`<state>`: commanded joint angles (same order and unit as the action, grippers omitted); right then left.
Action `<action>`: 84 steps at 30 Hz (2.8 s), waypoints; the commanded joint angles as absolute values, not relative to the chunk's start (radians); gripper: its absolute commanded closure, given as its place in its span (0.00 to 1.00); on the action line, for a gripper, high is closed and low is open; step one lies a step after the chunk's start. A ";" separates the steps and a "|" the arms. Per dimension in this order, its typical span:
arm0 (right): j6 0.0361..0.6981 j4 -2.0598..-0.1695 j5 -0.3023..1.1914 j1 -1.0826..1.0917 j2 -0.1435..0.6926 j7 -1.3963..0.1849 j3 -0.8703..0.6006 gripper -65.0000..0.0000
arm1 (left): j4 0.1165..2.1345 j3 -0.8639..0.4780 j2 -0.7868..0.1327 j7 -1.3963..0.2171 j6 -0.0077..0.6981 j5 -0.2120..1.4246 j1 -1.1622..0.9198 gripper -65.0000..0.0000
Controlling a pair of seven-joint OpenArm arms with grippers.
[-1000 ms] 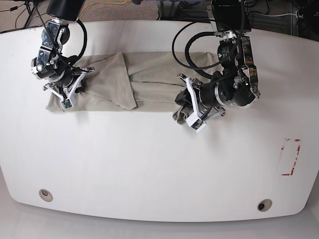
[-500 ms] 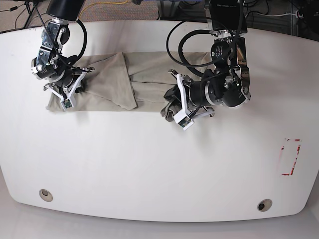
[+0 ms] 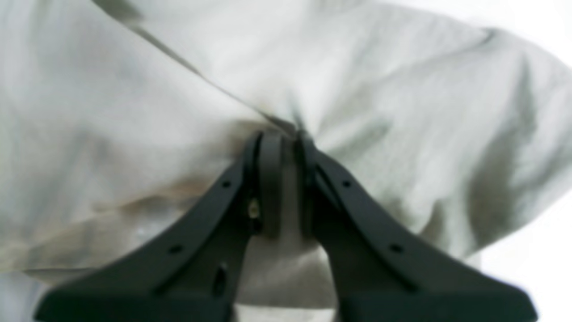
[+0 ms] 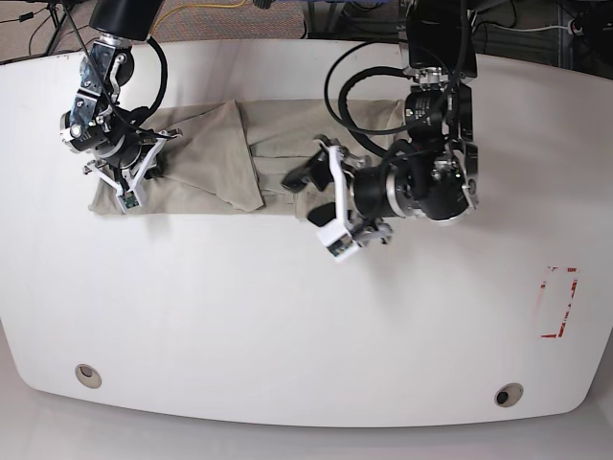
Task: Layout the t-shirt on the table in an organized manner, then fold the t-shirt properly
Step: 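Lay the held shirt end down and reposition the left gripper over the fold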
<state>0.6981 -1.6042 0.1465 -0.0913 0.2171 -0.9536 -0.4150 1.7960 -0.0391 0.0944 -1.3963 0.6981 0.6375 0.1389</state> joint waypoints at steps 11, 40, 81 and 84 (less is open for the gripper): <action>0.698 -1.604 0.147 -0.093 0.213 -0.954 -0.417 0.92 | 1.696 -0.134 -0.008 -1.396 0.698 0.625 0.139 0.43; 0.698 -1.604 0.147 -0.091 0.213 -0.955 -0.420 0.92 | 1.609 0.478 -0.186 -1.396 0.698 0.915 0.225 0.43; 0.698 -1.606 0.147 -0.077 0.213 -0.957 -0.420 0.92 | 1.662 0.605 -0.206 -1.396 0.698 0.650 0.226 0.69; 0.698 -1.606 0.147 -0.077 0.213 -0.957 -0.420 0.92 | 1.662 0.657 -0.206 -1.396 0.698 0.659 0.234 0.69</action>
